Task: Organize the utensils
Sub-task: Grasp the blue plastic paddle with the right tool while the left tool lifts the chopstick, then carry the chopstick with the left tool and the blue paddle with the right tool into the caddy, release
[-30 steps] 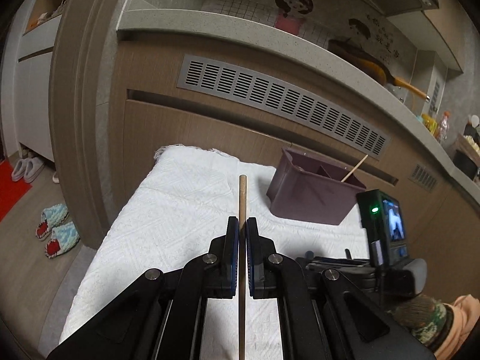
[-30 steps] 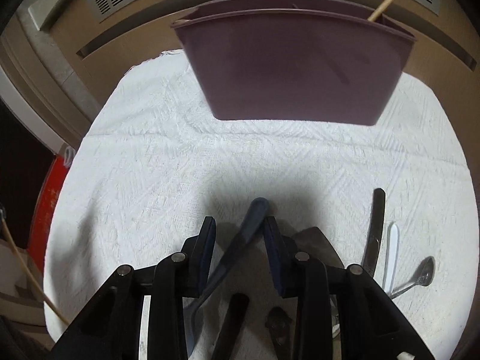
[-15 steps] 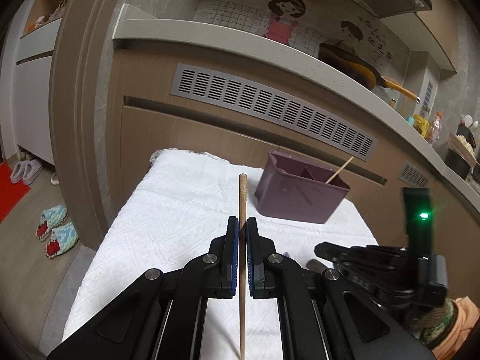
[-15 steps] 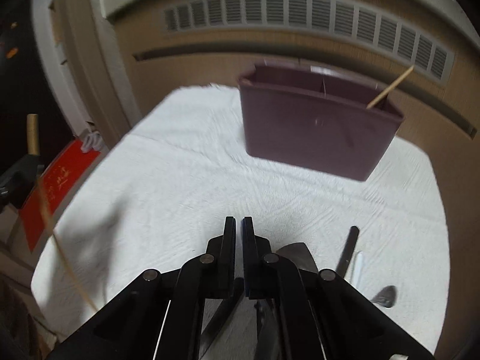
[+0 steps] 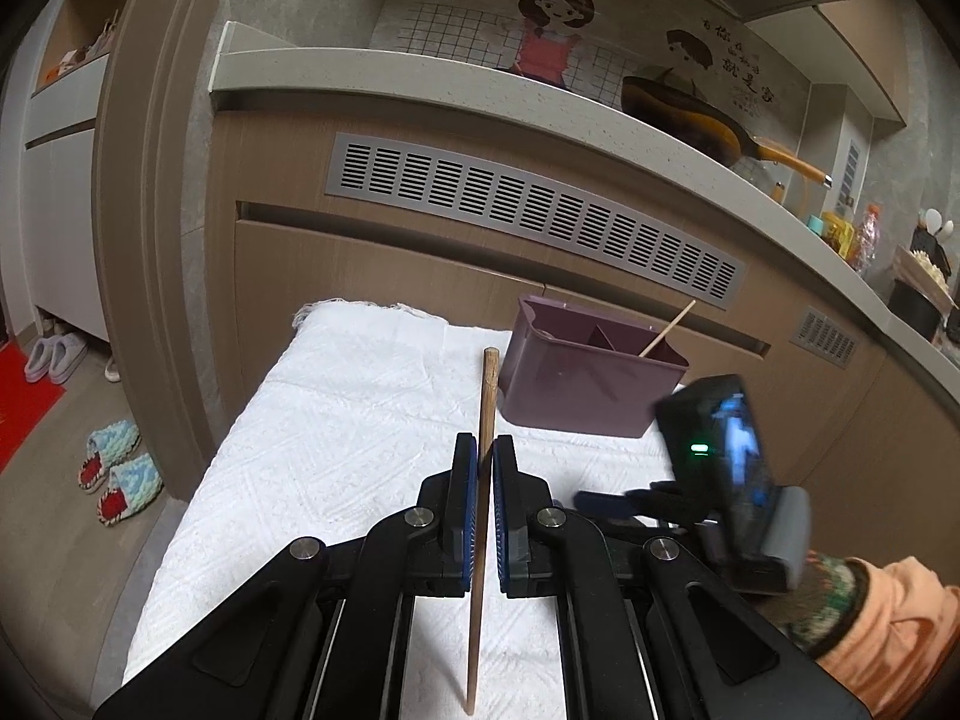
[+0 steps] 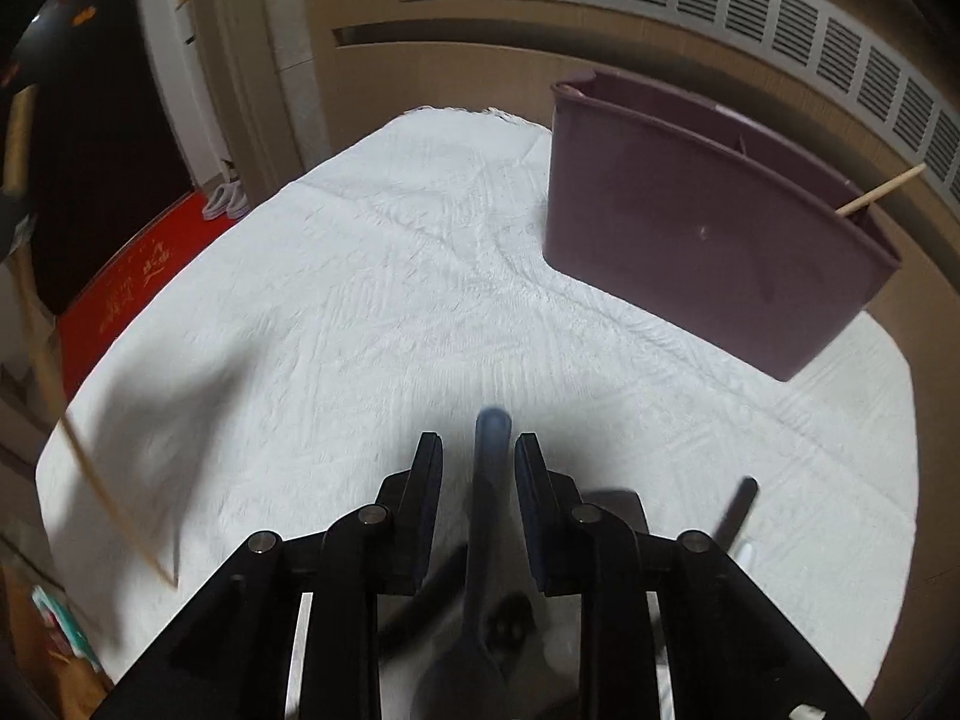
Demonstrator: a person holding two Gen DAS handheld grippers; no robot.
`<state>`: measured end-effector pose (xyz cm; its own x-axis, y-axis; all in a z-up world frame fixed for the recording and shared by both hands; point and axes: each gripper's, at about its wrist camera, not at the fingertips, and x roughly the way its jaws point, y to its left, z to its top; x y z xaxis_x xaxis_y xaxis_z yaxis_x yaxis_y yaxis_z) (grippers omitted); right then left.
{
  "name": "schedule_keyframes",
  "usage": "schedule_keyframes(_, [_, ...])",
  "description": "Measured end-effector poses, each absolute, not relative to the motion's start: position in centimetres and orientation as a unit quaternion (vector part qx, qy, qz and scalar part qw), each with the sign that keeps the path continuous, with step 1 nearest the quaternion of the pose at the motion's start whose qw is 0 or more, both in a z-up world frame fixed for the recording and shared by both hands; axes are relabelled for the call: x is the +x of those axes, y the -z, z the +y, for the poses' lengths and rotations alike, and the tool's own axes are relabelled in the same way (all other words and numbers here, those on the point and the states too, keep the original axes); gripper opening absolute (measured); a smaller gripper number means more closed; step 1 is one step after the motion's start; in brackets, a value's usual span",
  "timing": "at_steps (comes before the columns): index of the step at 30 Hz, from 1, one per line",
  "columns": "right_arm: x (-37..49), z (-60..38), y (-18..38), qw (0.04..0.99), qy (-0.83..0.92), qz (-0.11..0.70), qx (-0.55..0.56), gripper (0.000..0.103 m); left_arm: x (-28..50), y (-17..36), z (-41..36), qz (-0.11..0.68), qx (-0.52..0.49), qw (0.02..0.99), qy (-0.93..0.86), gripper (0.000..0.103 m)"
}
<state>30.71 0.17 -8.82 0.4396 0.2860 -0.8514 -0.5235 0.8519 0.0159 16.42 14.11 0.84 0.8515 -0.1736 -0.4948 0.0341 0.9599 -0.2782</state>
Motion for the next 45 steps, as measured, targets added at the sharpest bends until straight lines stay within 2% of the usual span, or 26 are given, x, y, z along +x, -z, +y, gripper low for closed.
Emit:
schedule_keyframes(4, [31.6, 0.7, 10.6, 0.836, -0.225, 0.484, -0.129, 0.024, 16.1, -0.8, 14.6, 0.264, -0.14, 0.953, 0.058, 0.005])
schedule_keyframes(6, [31.3, 0.4, 10.5, 0.834, -0.228, 0.486, -0.126, 0.013, 15.9, -0.9, 14.6, 0.263, -0.139, 0.953, 0.06, 0.005])
schedule_keyframes(8, [30.5, -0.1, 10.0, 0.838, -0.234, 0.478, -0.125, 0.013, 15.8, -1.0, 14.3, 0.263, -0.137, 0.953, 0.06, 0.005])
schedule_keyframes(19, [21.2, -6.5, 1.3, 0.888, -0.265, 0.363, -0.098, 0.013, 13.6, -3.3, 11.2, 0.254, -0.107, 0.959, 0.069, 0.005])
schedule_keyframes(23, [19.7, -8.3, -0.5, 0.896, -0.262, 0.346, -0.092, 0.013, 15.6, -2.8, 11.4, 0.298, -0.102, 0.948, 0.033, 0.008])
schedule_keyframes(24, [19.5, -8.4, -0.7, 0.897, -0.262, 0.344, -0.09, 0.013, 17.2, -2.0, 11.8, 0.331, -0.107, 0.937, 0.029, 0.01])
schedule_keyframes(26, [19.5, -9.0, -1.1, 0.901, -0.259, 0.337, -0.085, 0.013, 20.1, -0.4, 12.3, 0.387, -0.11, 0.915, 0.022, 0.025])
schedule_keyframes(27, [19.5, -9.2, -1.2, 0.903, -0.258, 0.334, -0.082, 0.013, 21.6, 0.6, 12.6, 0.41, -0.114, 0.905, 0.011, 0.037])
schedule_keyframes(28, [19.6, -9.4, -1.1, 0.903, -0.258, 0.334, -0.08, 0.013, 23.2, 1.7, 12.9, 0.432, -0.116, 0.894, -0.001, 0.039])
schedule_keyframes(33, [20.8, -9.7, -0.3, 0.902, -0.256, 0.342, -0.064, 0.013, 29.4, 6.3, 15.1, 0.512, -0.149, 0.845, -0.049, 0.04])
schedule_keyframes(38, [21.2, -10.1, 0.0, 0.9, -0.258, 0.346, -0.058, 0.013, 32.6, 8.6, 14.3, 0.534, -0.108, 0.835, -0.078, 0.039])
schedule_keyframes(40, [21.3, -10.3, 0.0, 0.9, -0.257, 0.346, -0.056, 0.013, 33.1, 9.2, 14.0, 0.533, -0.092, 0.837, -0.081, 0.029])
schedule_keyframes(44, [21.5, -10.8, 0.0, 0.9, -0.255, 0.349, -0.05, 0.013, 32.7, 10.1, 13.6, 0.522, -0.067, 0.847, -0.077, 0.027])
schedule_keyframes(45, [21.4, -10.9, 0.0, 0.9, -0.255, 0.349, -0.048, 0.013, 32.6, 10.1, 13.2, 0.516, -0.054, 0.851, -0.076, 0.024])
